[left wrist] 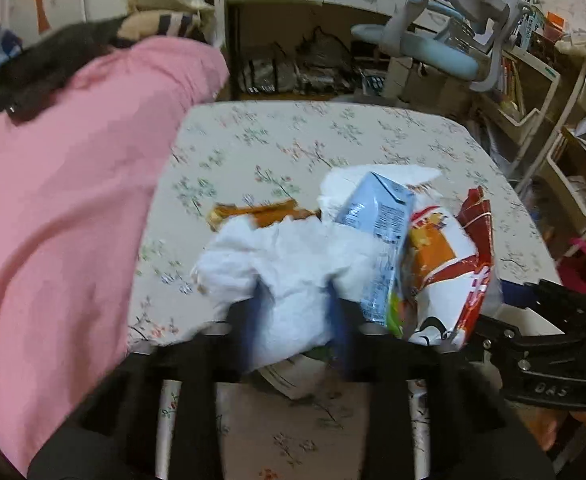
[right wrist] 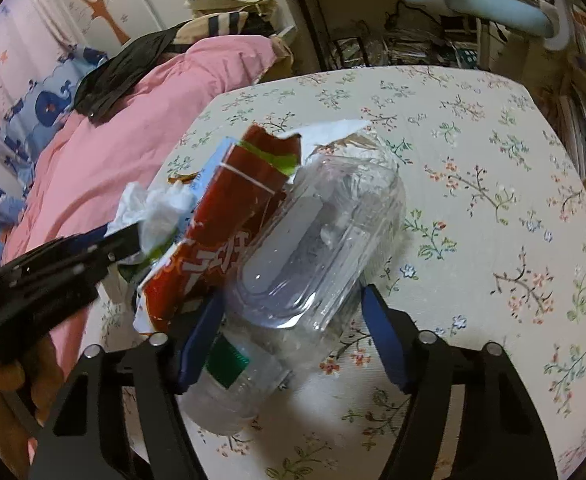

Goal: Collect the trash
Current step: 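Move the right tool to the clear plastic bottle and close on it, then carry the bottle to the yellow bin with the right tool while the left tool grips a white tissue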

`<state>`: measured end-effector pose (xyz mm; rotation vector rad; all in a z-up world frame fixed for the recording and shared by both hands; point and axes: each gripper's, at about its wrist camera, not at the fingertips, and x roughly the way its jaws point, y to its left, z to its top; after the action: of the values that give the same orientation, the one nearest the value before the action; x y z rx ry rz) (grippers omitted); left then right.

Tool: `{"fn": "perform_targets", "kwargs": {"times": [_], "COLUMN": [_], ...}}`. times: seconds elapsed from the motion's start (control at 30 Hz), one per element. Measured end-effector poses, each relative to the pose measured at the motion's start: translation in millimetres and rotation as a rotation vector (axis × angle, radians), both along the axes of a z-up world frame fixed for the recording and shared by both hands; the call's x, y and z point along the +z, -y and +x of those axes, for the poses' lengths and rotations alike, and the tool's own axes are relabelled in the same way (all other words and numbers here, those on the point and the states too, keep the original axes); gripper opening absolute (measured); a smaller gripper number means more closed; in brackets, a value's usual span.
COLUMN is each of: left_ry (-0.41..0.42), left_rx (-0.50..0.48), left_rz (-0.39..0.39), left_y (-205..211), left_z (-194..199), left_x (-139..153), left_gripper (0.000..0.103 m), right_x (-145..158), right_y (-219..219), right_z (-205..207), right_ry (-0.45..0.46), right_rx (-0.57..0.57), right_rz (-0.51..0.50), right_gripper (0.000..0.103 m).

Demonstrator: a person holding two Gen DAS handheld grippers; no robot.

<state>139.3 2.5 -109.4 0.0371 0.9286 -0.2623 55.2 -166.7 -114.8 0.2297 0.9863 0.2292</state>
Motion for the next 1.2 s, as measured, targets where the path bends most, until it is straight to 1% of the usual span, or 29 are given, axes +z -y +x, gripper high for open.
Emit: {"fn": "perform_targets", "kwargs": {"times": [0.1, 0.2, 0.23, 0.27, 0.4, 0.53, 0.7, 0.87, 1.0, 1.1, 1.2], "left_ry": [0.024, 0.057, 0.066, 0.071, 0.061, 0.084, 0.091, 0.117, 0.128, 0.136, 0.144], "left_rx": [0.001, 0.014, 0.022, 0.041, 0.081, 0.101, 0.133, 0.128, 0.119, 0.106, 0.09], "left_rz": [-0.034, -0.106, -0.123, -0.156, -0.268, -0.286, -0.373, -0.406, -0.402, -0.397, -0.376], "left_y": [-4.6, -15.2, -18.1, -24.5, -45.6, -57.0, -71.8, -76.4, -75.6, -71.9, -65.2], "left_z": [-6.1, -18.0, -22.3, -29.1, -50.6, -67.4, -78.8, -91.9, -99.1, -106.8, -118.8], "left_x": [10.9, 28.1, 32.3, 36.3, 43.2, 48.2, 50.7, 55.2, 56.9, 58.4, 58.8], "left_gripper": [0.007, 0.007, 0.007, 0.007, 0.007, 0.007, 0.007, 0.007, 0.007, 0.007, 0.007], "right_x": [1.6, 2.4, 2.6, 2.7, 5.0, 9.0, 11.0, 15.1, 22.0, 31.7, 39.6], "right_y": [7.2, 17.3, 21.3, 24.8, 37.2, 52.8, 74.8, 92.8, 97.2, 90.0, 72.8], "right_z": [-3.7, -8.6, -11.2, -13.5, -21.8, -28.4, -37.4, -45.9, -54.3, -62.9, -80.7], "right_ry": [0.002, 0.001, 0.001, 0.001, 0.002, 0.005, 0.003, 0.01, 0.03, 0.059, 0.096], "right_rx": [0.013, 0.012, 0.009, 0.008, 0.006, -0.011, -0.042, -0.058, -0.047, -0.017, 0.035], "right_rz": [-0.009, -0.008, -0.009, -0.009, 0.012, 0.058, 0.139, 0.228, 0.285, 0.288, 0.279], "right_gripper": [0.062, 0.06, 0.06, 0.06, 0.059, 0.059, 0.059, 0.059, 0.059, 0.059, 0.059]}}
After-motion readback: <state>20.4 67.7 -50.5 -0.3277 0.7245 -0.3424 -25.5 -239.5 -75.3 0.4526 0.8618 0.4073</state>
